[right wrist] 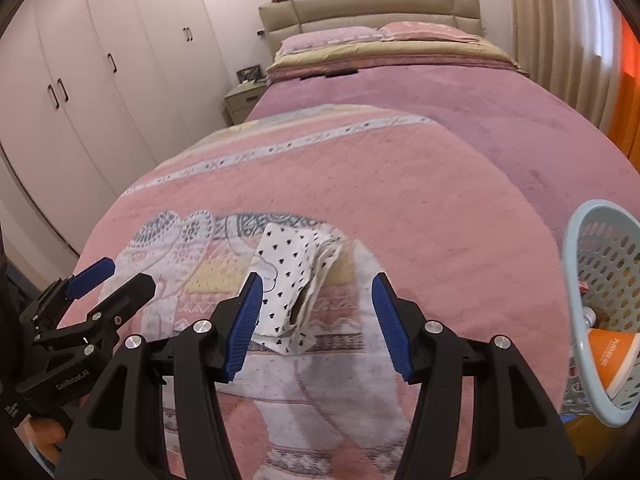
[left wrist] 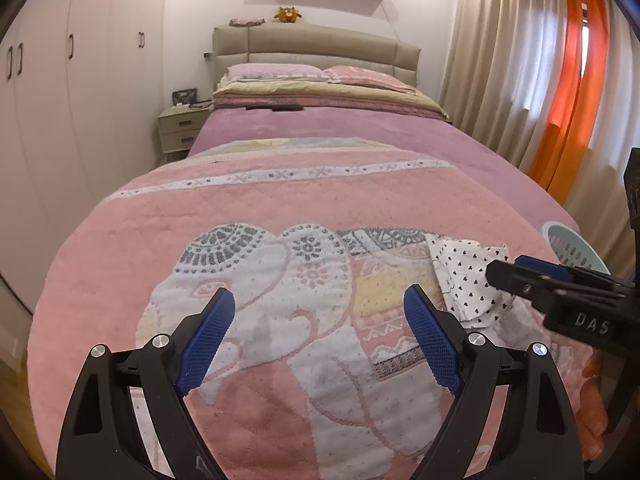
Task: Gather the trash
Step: 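Move the right gripper to the white dotted paper bag and grasp it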
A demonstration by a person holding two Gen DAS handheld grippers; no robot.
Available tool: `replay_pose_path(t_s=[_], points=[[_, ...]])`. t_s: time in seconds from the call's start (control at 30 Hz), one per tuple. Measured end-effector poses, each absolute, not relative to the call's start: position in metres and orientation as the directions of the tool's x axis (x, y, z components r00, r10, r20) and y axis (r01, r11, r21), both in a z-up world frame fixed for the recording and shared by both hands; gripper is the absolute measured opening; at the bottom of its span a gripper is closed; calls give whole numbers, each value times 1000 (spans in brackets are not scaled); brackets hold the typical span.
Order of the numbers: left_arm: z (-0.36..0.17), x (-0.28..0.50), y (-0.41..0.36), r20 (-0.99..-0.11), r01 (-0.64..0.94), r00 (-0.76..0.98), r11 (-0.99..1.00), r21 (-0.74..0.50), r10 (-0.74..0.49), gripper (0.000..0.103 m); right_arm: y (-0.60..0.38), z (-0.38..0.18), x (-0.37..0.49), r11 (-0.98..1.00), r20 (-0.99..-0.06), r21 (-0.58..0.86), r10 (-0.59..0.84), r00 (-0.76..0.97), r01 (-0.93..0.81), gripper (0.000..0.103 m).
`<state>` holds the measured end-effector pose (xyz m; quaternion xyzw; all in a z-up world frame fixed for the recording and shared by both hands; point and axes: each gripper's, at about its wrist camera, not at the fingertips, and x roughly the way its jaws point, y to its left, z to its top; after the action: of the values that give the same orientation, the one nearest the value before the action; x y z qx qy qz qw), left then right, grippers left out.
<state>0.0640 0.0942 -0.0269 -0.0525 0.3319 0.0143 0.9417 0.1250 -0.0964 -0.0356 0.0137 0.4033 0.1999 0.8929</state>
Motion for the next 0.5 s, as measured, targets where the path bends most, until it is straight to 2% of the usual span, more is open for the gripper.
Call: replay_pose_path(t_s=[0.07, 0.17, 0.27, 0.37, 0.5], points=[[-26, 64, 94, -623, -66, 782, 994, -83, 0, 84, -92, -39, 127, 919, -733, 170, 360, 577, -356, 51], [-26, 62, 90, -620, -67, 785, 996, -66, 12, 84, -87, -44, 130, 915, -754, 159, 354, 554, -370, 35], [-26, 61, 88, -618, -68, 786, 996, -55, 19, 84, -85, -47, 130, 913, -763, 157, 355, 541, -378, 26], [-26, 61, 88, -619, -69, 785, 996, -57, 19, 84, -83, -47, 128, 905, -761, 151, 363, 538, -397, 11], [-25, 62, 86, -621, -68, 784, 996, -57, 18, 84, -82, -41, 121, 901, -737, 135, 370, 566, -412, 6]])
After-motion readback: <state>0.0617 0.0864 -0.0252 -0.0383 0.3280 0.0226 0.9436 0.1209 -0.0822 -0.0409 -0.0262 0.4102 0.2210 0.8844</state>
